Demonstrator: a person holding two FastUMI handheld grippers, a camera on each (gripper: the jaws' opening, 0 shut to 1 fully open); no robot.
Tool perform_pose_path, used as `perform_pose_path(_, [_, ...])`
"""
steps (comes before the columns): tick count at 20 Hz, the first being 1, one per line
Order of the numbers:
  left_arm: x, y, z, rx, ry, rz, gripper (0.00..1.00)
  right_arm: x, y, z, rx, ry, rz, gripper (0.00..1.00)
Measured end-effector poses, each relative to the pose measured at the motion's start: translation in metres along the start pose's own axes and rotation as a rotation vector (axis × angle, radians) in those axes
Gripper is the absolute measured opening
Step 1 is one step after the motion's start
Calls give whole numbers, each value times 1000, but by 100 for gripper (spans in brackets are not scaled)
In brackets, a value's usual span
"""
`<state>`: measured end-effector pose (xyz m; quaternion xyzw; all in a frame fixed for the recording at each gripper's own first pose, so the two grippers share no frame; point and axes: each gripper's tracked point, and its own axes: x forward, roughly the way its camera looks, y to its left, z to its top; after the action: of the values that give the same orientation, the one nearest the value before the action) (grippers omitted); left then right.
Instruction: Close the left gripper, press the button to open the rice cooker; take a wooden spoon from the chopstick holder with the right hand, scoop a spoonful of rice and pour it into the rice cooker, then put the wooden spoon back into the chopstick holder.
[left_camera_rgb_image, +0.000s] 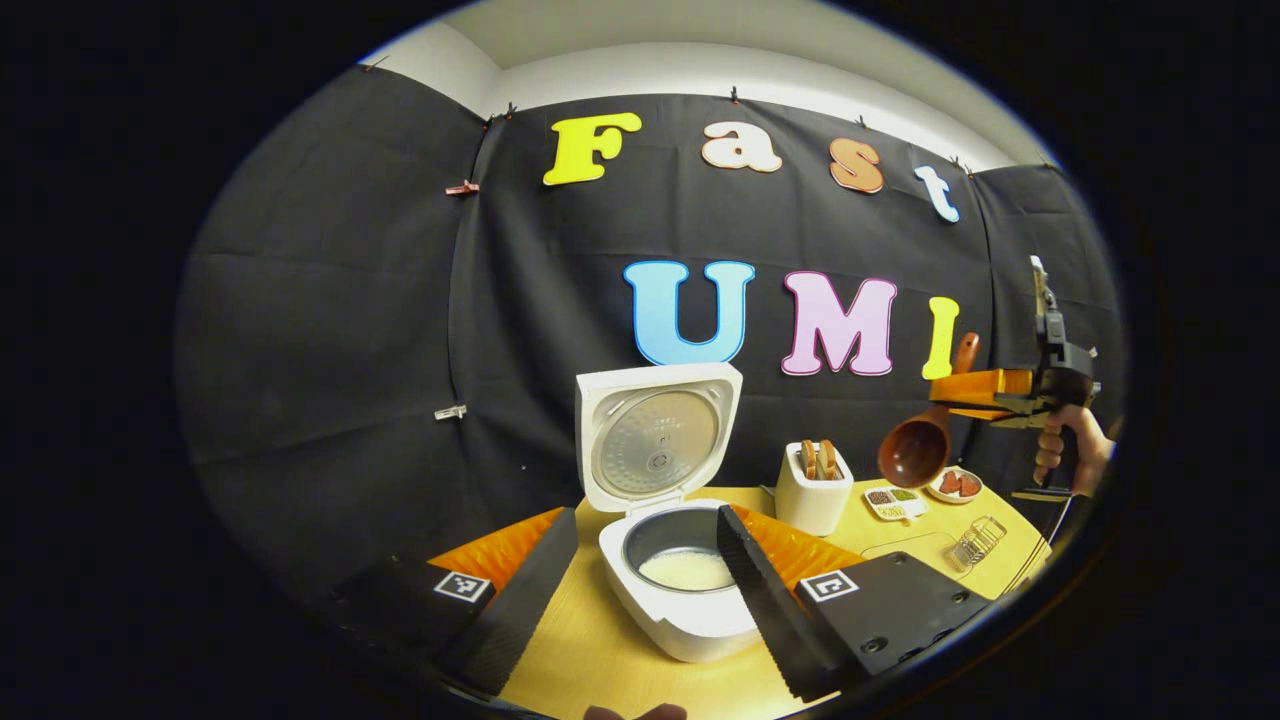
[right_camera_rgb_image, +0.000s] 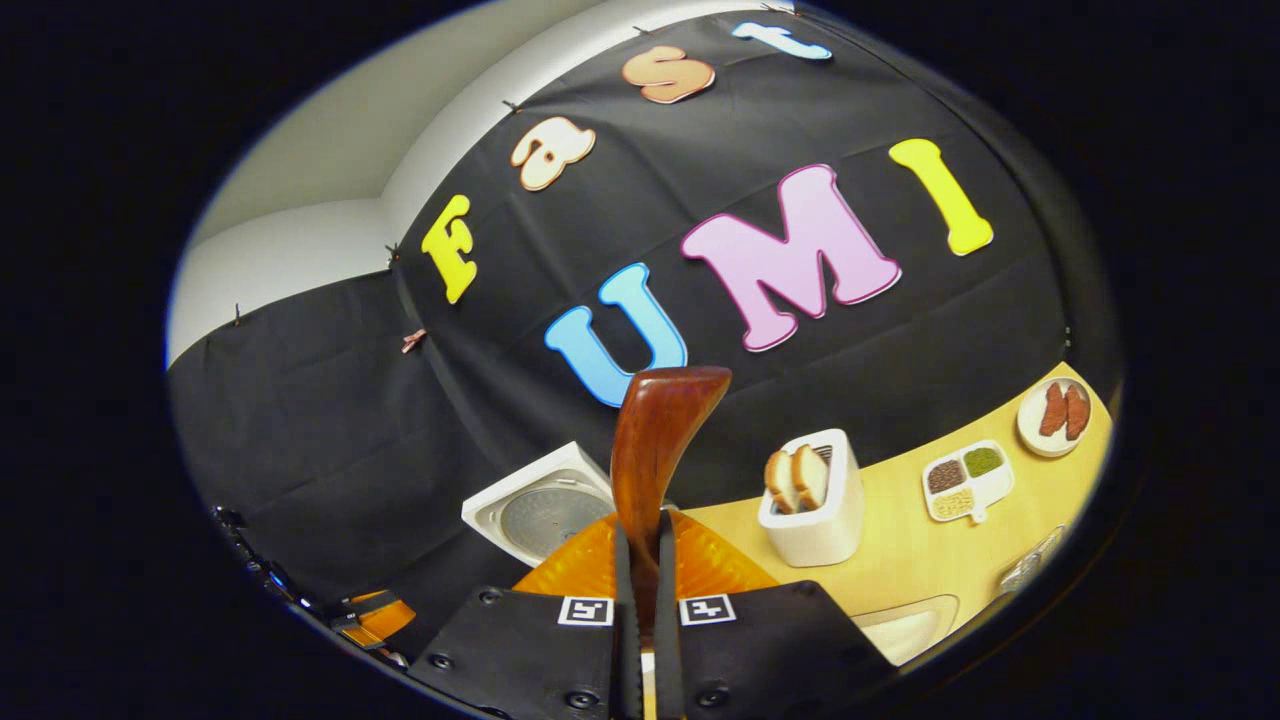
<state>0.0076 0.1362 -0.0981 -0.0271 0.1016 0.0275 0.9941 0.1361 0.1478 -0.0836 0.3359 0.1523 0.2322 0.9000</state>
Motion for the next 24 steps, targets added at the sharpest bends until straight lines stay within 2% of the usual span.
perform_pose_path(9, [1, -57, -2, -3, 20, -8, 96, -82, -110, 43, -6, -62, -123, 9])
perform_pose_path(13, [-2, -76, -1, -1, 26, -2, 96, -109, -166, 46, -48, -59, -202, 10])
perform_pose_path(19, [-9, -100, 1, 25, 35, 19, 96, -135, -261, 24, -87, -8, -351, 9])
perform_pose_path(24, [-14, -117, 0, 25, 54, 42, 96, -142, -320, -7, -122, 67, -429, 10])
